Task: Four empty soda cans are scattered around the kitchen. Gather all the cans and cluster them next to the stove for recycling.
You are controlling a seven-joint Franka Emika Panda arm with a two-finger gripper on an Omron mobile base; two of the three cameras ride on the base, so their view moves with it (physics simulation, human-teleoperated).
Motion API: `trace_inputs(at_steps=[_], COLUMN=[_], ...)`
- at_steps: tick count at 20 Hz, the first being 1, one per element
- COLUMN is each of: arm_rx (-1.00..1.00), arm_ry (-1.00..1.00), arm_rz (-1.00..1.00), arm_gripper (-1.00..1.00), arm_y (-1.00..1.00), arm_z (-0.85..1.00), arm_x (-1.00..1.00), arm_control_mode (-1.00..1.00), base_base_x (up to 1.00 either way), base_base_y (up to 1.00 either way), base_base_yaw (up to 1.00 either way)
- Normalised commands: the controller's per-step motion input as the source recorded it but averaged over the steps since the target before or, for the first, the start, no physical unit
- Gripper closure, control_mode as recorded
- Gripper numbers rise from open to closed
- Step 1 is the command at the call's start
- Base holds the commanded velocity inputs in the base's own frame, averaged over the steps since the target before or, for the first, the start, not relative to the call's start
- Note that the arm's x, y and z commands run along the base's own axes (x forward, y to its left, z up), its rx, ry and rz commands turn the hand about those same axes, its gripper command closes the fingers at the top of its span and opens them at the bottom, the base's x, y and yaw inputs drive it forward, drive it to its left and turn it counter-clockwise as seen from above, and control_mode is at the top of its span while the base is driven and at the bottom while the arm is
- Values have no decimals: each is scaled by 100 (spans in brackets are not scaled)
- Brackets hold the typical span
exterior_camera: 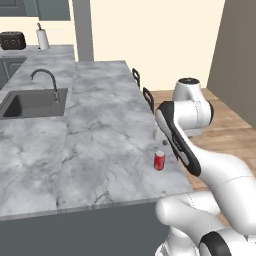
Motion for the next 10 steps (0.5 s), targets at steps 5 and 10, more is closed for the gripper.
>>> trace_inputs(at_steps=[5,10], arm_rx=[0,0], arm_ry=[0,0], arm_rz=[0,0], arm_gripper=[-100,-100], arm_y=[0,-1], arm_z=[-18,-17], arm_x=[27,22], arm_control_mode=[-100,-100], base_base_x=[0,0], base_base_y=[0,0], base_base_yaw=[0,0])
